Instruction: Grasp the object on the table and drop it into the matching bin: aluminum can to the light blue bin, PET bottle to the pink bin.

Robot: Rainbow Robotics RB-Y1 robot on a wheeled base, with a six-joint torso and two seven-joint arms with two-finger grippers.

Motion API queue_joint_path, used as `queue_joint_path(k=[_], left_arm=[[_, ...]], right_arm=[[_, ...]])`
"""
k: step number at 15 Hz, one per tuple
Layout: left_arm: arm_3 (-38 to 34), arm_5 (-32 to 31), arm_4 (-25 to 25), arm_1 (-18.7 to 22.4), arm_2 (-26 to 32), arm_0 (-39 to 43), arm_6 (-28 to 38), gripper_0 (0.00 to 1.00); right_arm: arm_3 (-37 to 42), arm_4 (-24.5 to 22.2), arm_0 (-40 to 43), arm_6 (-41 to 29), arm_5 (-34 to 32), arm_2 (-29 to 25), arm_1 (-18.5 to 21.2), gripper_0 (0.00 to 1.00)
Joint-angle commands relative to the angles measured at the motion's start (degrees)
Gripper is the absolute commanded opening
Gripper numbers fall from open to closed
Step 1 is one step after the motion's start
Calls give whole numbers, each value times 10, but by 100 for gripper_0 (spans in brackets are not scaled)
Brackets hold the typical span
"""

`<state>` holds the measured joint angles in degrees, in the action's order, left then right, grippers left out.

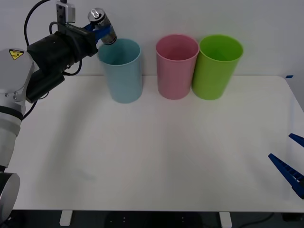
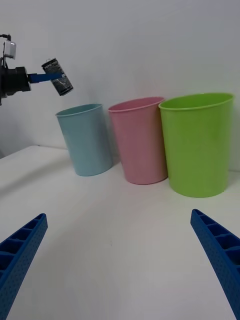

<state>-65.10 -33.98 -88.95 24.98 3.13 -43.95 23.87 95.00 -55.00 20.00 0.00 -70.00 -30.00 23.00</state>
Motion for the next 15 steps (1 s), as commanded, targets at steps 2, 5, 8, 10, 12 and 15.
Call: queue_joint_path(k=[2,5,8,10,12,15], left_arm=[[90,-1,-13,-4,-27,-71,-3,0],[118,-1,-31,-19,-22,-95,-6,0],[118,-1,-47,-32,-11,-95,-8,0],[118,-1,-47,-32,-11,-95,-8,0],[118,-1,-47,-32,-11,-95,-8,0],[118,-1,-42,-32,-12,-95,-9,42]], right_arm=[[0,0,0,0,0,0,0,100],[0,0,0,0,0,0,0,100],[0,0,0,0,0,0,0,100],[0,0,0,0,0,0,0,100],[0,0,0,0,0,0,0,100],[0,0,0,0,0,0,0,100]])
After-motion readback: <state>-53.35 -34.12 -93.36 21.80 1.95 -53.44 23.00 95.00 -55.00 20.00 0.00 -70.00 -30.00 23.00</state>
